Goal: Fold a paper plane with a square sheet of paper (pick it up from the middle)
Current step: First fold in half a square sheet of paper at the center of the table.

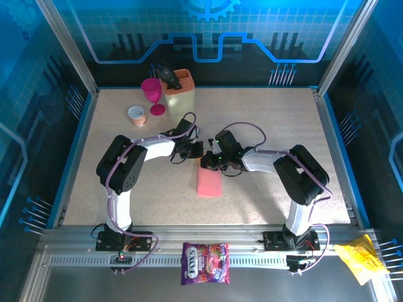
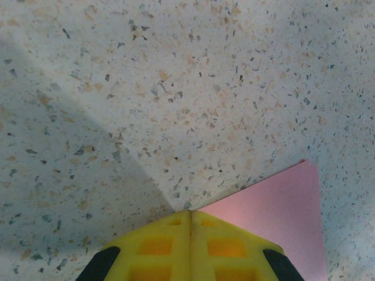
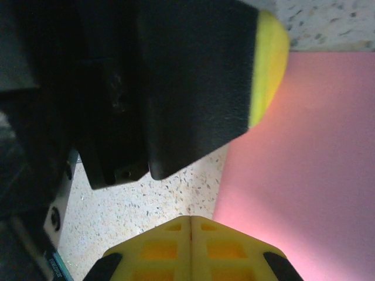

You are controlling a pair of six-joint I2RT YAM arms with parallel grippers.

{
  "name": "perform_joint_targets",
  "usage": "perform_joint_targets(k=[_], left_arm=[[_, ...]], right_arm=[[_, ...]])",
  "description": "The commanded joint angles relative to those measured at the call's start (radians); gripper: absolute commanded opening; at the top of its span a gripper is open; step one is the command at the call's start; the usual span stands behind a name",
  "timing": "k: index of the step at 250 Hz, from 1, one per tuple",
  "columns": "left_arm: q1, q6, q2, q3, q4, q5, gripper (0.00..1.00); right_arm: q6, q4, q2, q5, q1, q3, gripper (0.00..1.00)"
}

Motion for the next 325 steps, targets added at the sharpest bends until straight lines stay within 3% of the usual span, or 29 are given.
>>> perform_joint_targets(k=[1,73,137,222,325], left_arm=[[-0.010,0.014,0.021,0.001,-0.032,-0.019,0.00],[-0.011,0.016,0.027,0.001,-0.035,-0.022,0.00],[-0.016,0.020,0.034,0.005,-0.048,-0.026,0.00],[-0.016,0.029,0.038,0.001,-0.064,-0.049,0.00],[-0.016,0.023,0.044,-0.007,-0.058,-0.052,0.00]], right_arm=[[0.012,0.005,0.040,-0.009,0.020,0.031,0.00],[0.007,0.005,0.100,-0.006,0.045,0.041,0.00],[-0.070,-0.111,0.122,0.036,0.094,0.057,0.00],[-0.166,-0.174,0.093,0.060,0.163,0.000,0.00],[-0.175,-0.167,0.045,0.062,0.246,-0.037,0.00]])
